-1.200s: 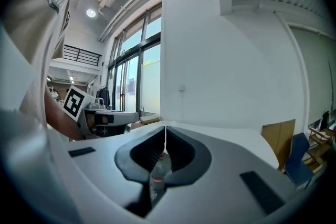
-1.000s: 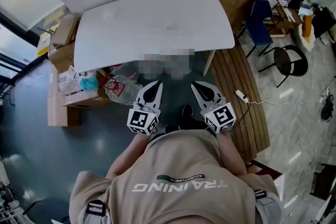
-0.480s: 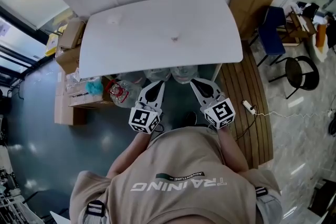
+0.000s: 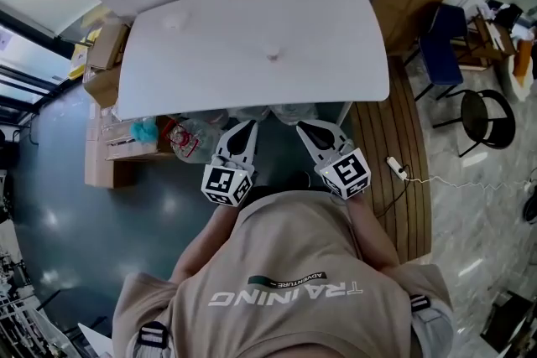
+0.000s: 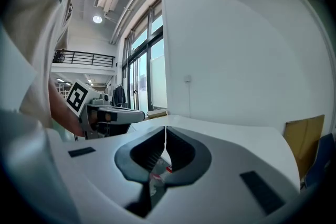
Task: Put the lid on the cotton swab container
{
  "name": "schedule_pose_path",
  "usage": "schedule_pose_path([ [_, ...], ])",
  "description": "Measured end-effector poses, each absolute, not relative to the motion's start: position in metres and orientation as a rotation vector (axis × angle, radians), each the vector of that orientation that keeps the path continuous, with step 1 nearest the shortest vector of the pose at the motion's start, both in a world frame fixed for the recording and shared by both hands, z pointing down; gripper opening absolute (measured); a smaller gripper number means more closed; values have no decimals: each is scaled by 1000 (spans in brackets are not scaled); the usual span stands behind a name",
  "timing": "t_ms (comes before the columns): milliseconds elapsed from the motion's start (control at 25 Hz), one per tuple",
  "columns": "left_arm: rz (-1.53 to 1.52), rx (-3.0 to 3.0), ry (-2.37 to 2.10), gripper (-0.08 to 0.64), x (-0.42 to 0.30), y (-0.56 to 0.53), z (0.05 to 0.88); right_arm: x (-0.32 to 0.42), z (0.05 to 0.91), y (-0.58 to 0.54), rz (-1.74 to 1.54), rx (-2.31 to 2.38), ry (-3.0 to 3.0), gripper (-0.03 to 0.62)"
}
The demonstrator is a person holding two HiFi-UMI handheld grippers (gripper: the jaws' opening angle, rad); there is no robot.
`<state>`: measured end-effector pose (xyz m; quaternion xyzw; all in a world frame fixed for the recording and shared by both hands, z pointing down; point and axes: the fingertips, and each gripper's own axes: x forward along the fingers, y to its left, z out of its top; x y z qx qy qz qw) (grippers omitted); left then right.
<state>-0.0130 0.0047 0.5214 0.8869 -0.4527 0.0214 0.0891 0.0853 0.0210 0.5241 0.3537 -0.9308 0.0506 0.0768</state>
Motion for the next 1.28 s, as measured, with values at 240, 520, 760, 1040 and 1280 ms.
schedule_pose_path([
  [240, 69, 2615, -1363, 12, -9, -4, 524, 91, 529, 10, 197, 1045, -2795, 21],
  [520, 73, 2614, -1354, 12, -22, -33, 525, 81, 529, -22, 178, 1111, -2736, 21],
  [760, 58, 2646, -1269, 12, -22, -70, 528, 76, 525, -58, 173, 1174, -2688, 21],
  [1040, 93, 2721, -1188, 12, -36, -134, 525, 62, 514, -124, 154, 1261, -2630, 21],
  [1280, 124, 2732, -1091, 12, -47, -172, 540, 49, 526, -159, 227, 1302, -2590, 21],
])
